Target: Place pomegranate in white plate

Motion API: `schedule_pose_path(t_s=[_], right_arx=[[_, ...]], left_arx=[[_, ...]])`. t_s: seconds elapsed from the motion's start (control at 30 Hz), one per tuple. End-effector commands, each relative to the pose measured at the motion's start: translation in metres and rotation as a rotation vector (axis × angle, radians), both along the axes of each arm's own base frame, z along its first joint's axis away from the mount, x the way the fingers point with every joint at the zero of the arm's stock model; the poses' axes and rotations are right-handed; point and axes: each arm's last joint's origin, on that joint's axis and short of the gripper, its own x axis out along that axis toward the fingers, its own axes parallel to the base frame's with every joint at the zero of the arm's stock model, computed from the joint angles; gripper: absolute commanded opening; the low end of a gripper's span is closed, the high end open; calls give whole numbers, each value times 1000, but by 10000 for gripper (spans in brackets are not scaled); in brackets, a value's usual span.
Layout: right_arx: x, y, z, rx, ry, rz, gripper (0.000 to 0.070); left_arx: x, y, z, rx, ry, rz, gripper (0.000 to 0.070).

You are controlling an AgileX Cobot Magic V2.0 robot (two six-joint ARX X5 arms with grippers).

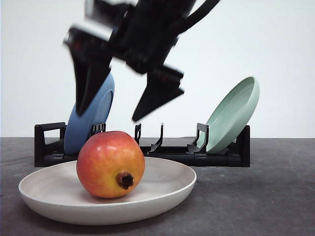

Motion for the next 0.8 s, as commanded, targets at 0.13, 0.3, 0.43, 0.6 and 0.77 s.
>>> schedule_pose_path(t_s=[0.13, 0.3, 0.43, 0.6, 0.77], right_arx=[[-20, -32, -8, 57, -58, -2, 614], [-28, -73, -6, 105, -65, -47, 614], [-26, -107, -1, 143, -61, -115, 614], [-25, -148, 4, 133, -75, -232, 614], [-24, -182, 8, 107, -93, -343, 614]], left_arx=[[1, 0, 2, 4, -13, 0, 359], [1, 0, 2, 4, -12, 0, 359], [3, 0, 1, 4, -2, 0, 359], [6, 0, -1, 5, 16, 0, 360], [8, 0, -2, 6, 27, 0, 360]])
